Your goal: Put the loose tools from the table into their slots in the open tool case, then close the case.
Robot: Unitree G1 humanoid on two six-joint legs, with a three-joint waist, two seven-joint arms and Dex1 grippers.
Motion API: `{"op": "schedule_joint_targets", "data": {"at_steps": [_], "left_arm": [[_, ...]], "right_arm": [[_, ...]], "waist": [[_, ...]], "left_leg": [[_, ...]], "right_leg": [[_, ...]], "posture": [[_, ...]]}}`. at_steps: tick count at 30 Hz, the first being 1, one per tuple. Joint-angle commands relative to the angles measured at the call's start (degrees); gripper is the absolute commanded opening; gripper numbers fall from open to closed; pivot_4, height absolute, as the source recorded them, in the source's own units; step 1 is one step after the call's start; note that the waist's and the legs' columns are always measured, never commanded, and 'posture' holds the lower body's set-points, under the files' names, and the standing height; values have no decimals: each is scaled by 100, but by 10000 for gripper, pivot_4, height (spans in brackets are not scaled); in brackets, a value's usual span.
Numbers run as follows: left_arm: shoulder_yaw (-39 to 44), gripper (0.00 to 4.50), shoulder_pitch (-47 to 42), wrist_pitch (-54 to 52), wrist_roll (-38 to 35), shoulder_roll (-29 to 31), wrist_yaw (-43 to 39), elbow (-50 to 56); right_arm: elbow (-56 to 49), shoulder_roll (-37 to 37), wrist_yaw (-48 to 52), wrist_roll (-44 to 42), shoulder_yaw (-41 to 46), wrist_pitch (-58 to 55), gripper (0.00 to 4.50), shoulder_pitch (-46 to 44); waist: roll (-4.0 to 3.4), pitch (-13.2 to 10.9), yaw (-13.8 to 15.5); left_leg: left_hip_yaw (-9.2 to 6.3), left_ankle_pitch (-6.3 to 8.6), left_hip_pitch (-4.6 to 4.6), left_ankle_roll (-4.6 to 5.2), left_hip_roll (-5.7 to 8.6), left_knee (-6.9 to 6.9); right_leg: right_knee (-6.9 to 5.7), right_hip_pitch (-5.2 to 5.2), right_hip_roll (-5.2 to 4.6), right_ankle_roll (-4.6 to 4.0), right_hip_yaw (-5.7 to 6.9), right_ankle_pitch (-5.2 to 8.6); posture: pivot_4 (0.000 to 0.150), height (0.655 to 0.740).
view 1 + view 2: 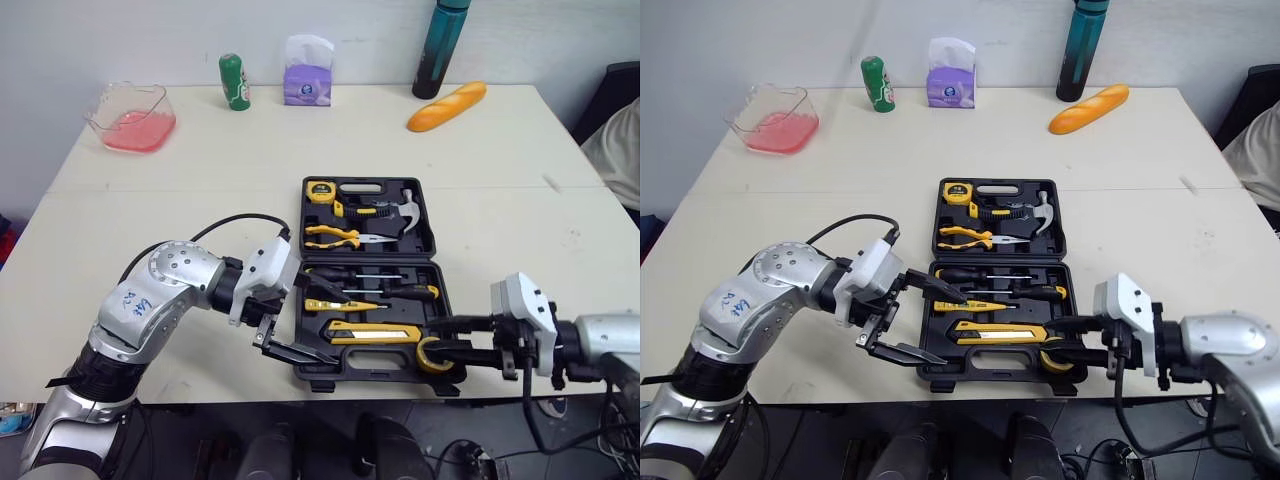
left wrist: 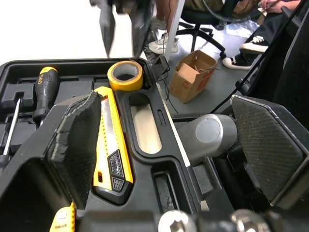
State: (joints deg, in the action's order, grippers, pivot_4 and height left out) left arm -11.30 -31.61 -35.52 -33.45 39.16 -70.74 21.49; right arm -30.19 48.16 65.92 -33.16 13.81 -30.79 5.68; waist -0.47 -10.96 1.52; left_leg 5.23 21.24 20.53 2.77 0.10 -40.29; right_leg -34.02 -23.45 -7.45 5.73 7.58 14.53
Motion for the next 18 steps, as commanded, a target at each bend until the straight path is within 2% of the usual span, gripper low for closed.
{"op": "schedule_joint_targets", "data": {"at_steps": [1,6,13,18], "left_arm": [[87,45000,-151,75,-53,45,-101,-15],[89,45000,-241,-39,-78,86,-142,-83],[113,45000,-313,-20,-51,127,-208,-153],[109,45000,-309,11,-12,145,-220,-172]], "right_arm": [[122,-365,-262,40,59,454,566,151],[494,-603,-191,362,-240,996,566,598],[1893,-748,-167,1321,-820,2449,566,934],[2282,-817,-216,1189,-802,2810,566,939]], "waist": [[0,0,-4],[-1,0,-5],[19,13,-17],[69,43,-13]], "left_leg": [[1,0,-2,0,0,0],[4,0,-11,0,0,9],[9,0,-36,-1,-2,14],[-4,5,-72,-7,-11,18]], "right_leg": [[-2,1,1,0,0,0],[-2,2,2,0,-6,0],[2,23,5,0,-6,1],[19,74,2,-4,-8,2]], "posture": [[1500,7394],[1500,7394],[1500,7394],[1500,7394]]}}
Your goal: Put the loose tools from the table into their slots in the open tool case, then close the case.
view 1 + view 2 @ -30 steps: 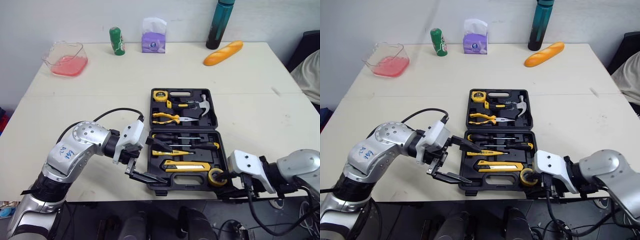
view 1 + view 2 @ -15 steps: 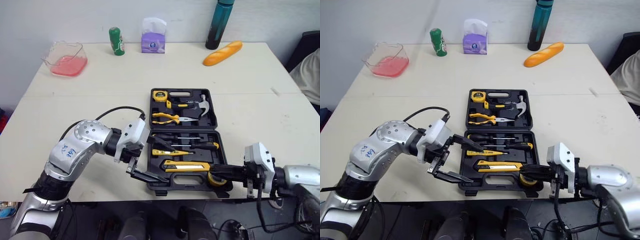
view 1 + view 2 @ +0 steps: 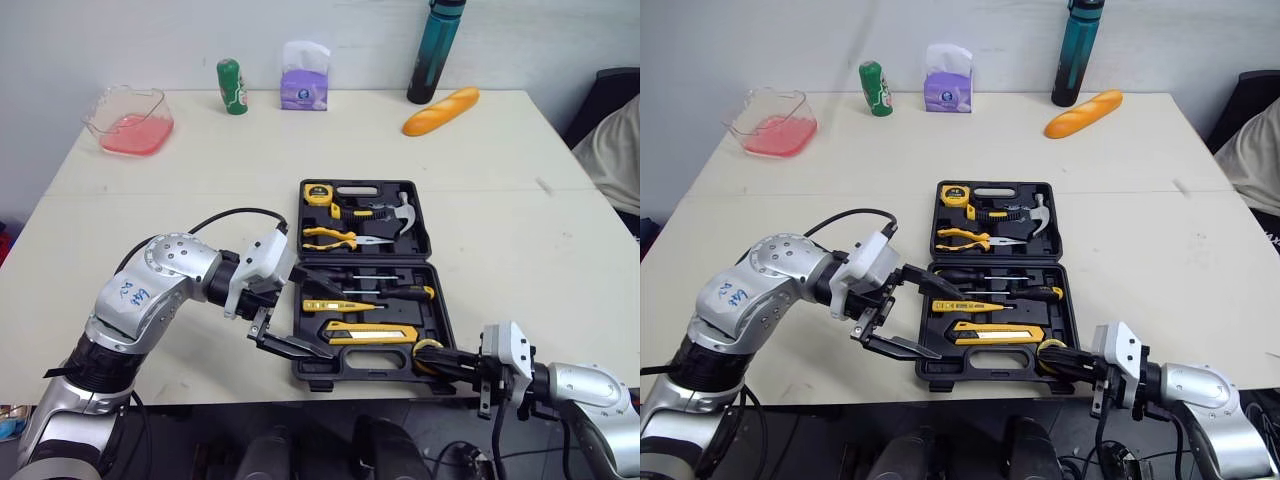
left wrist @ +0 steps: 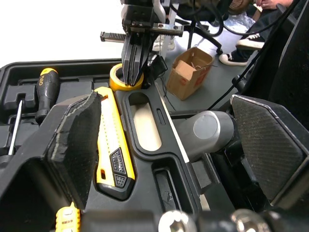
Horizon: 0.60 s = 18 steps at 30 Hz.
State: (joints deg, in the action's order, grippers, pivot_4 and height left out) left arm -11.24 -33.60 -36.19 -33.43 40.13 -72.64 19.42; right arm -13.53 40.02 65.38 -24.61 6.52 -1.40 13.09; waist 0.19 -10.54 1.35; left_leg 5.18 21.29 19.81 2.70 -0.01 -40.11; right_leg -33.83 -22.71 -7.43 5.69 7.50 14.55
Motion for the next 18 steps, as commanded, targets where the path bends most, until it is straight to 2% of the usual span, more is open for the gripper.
{"op": "schedule_joint_targets", "data": {"at_steps": [1,6,10,12,15,18], "left_arm": [[106,45000,-105,81,-14,51,-30,33],[129,45000,-115,107,2,14,38,-32],[264,45000,-31,55,7,60,207,-116],[451,45000,96,113,144,111,470,-310],[819,45000,190,105,243,159,829,-816],[987,36909,267,343,589,225,1129,-1451]], "right_arm": [[627,-11,-168,236,-38,-163,566,197],[352,125,14,-428,140,-642,566,247],[-535,406,-116,-1209,366,-1483,566,30],[-638,439,-569,-1408,695,-1708,566,-513],[-93,533,-1076,-1151,1087,-1718,566,-1335],[665,811,-1262,-686,1083,-1829,0,-1885]], "waist": [[5,3,10],[6,4,23],[-16,-9,22],[-27,-16,5],[-55,-32,-39],[-65,-38,0]], "left_leg": [[-3,4,-16,-1,-1,3],[-6,22,-38,-10,-12,3],[-6,23,-29,-11,-15,5],[-5,23,-24,-10,-18,5],[14,23,-27,-12,-19,4],[14,23,-21,-18,-22,12]], "right_leg": [[7,19,-8,-1,0,0],[29,31,-30,-11,-10,6],[27,22,-31,-15,-8,8],[26,14,-33,-16,-7,9],[9,2,-32,-18,-13,10],[0,-12,-23,-28,-6,16]], "posture": [[1500,7394],[1500,7394],[1500,7394],[1500,7394],[1500,7394],[1500,7394]]}}
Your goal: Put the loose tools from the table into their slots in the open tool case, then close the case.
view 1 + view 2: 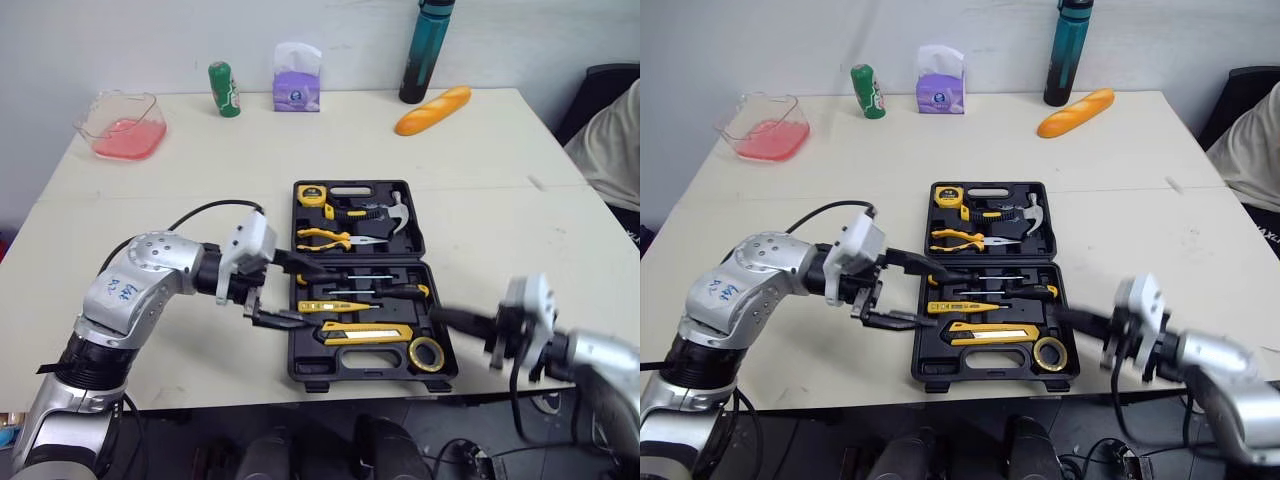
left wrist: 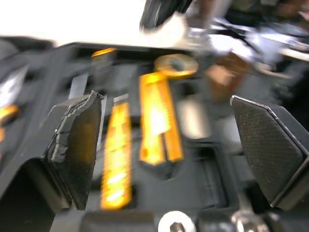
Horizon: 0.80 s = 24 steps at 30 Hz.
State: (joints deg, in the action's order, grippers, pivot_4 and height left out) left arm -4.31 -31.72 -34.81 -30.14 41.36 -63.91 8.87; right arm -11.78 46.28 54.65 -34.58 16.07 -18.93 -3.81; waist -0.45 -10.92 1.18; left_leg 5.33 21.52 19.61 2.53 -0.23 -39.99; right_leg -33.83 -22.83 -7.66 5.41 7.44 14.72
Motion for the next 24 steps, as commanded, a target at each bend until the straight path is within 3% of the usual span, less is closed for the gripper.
{"op": "schedule_joint_targets", "data": {"at_steps": [1,5,8,16,24], "left_arm": [[303,32164,94,464,512,97,404,-775],[153,14047,-14,1141,1141,-29,652,-1875],[-36,339,-221,1566,1510,-289,736,-2525],[-300,339,-444,1458,1627,-1013,794,-2442],[-555,339,-306,1017,1674,-1378,875,-1892]], "right_arm": [[816,363,-315,624,-83,-260,0,-385],[1489,544,-499,1302,-706,-563,0,-956],[1659,413,-458,1552,-1106,-646,0,-1355],[1658,-259,-559,1923,-1781,-702,0,-2067],[1095,-565,-490,1894,-1895,-1003,0,-2120]], "waist": [[0,0,38],[-1,1,28],[-1,1,15],[-1,1,8],[-1,1,-12]], "left_leg": [[-3,0,6,-4,-9,5],[0,-13,90,16,16,-7],[21,-20,95,30,31,-6],[20,-29,96,45,41,-14],[22,-29,97,44,39,-12]], "right_leg": [[-7,-2,10,-3,8,1],[-25,-83,21,3,20,-2],[-21,-89,22,24,42,-14],[-15,-83,10,50,30,-29],[-16,-85,15,50,34,-29]], "posture": [[1500,7394],[1500,7394],[1500,7394],[1500,7394],[1500,7394]]}}
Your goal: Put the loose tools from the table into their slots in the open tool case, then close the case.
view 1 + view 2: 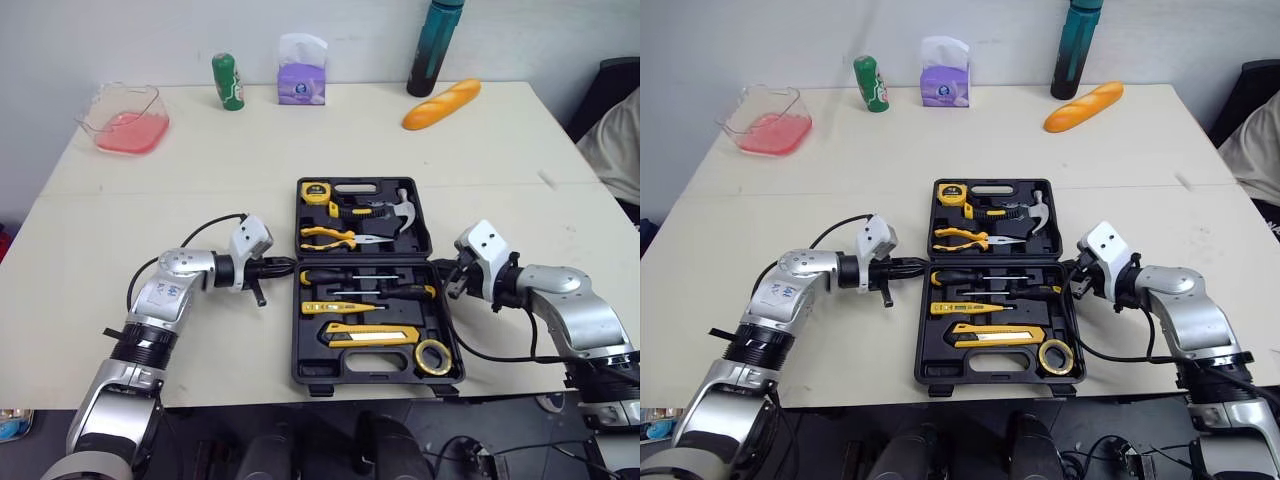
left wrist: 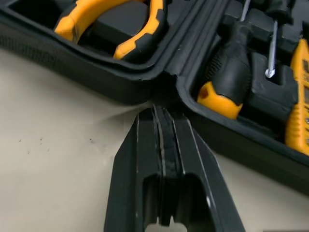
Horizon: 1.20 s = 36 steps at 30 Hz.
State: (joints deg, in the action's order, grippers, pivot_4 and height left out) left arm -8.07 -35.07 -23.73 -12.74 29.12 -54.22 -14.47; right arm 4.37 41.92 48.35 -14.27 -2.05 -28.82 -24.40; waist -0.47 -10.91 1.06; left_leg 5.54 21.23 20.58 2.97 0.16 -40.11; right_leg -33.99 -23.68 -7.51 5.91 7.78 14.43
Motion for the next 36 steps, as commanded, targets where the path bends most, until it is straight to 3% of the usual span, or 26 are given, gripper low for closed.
{"op": "schedule_joint_targets", "data": {"at_steps": [1,12,21,24,26,31,32,36], "left_arm": [[-181,339,31,-112,-43,-159,-85,449],[-49,339,55,-199,90,-86,47,365],[417,339,-274,-1521,-160,859,-60,620],[653,9587,-751,-2352,-408,886,60,454],[900,18109,-1183,-3335,-688,617,380,296],[1078,41917,-1944,-4715,-750,133,1141,-224],[1101,44478,-2038,-4877,-768,79,1222,-308],[918,44478,-2218,-4995,-695,-101,1437,-576]], "right_arm": [[-548,-134,146,-124,-86,-32,0,-61],[-557,1,170,201,-117,58,0,-46],[-312,1138,930,181,206,-189,0,-416],[-353,1085,1280,-751,630,-1336,9877,-806],[-356,830,1034,-1181,823,-2209,19126,-1154],[-58,412,1,-791,467,-3042,44662,-1756],[18,324,-166,-746,453,-3151,45000,-1847],[442,-11,-548,-722,494,-3468,45000,-2153]], "waist": [[0,0,1],[0,0,3],[-2,-1,-3],[0,-2,16],[0,-2,26],[0,-1,19],[0,-1,14],[0,-1,-8]], "left_leg": [[0,0,0,0,0,0],[-1,0,-2,0,1,-1],[-2,-1,0,-1,0,-1],[-7,-1,2,-1,-1,-4],[-10,-1,5,0,-1,-7],[-22,-1,10,0,5,-8],[-19,-1,16,0,5,-7],[-17,-5,32,-6,4,-7]], "right_leg": [[0,0,0,0,0,0],[0,1,-1,0,-1,0],[1,0,-1,0,-2,0],[1,2,-1,-1,-3,0],[0,2,-3,-1,-3,0],[0,4,-3,0,-3,0],[2,-1,-3,0,-2,0],[-2,-19,3,0,3,0]], "posture": [[1500,7394],[1500,7394],[1500,7394],[1500,7394],[1500,7394],[1500,7394],[1500,7394],[1500,7394]]}}
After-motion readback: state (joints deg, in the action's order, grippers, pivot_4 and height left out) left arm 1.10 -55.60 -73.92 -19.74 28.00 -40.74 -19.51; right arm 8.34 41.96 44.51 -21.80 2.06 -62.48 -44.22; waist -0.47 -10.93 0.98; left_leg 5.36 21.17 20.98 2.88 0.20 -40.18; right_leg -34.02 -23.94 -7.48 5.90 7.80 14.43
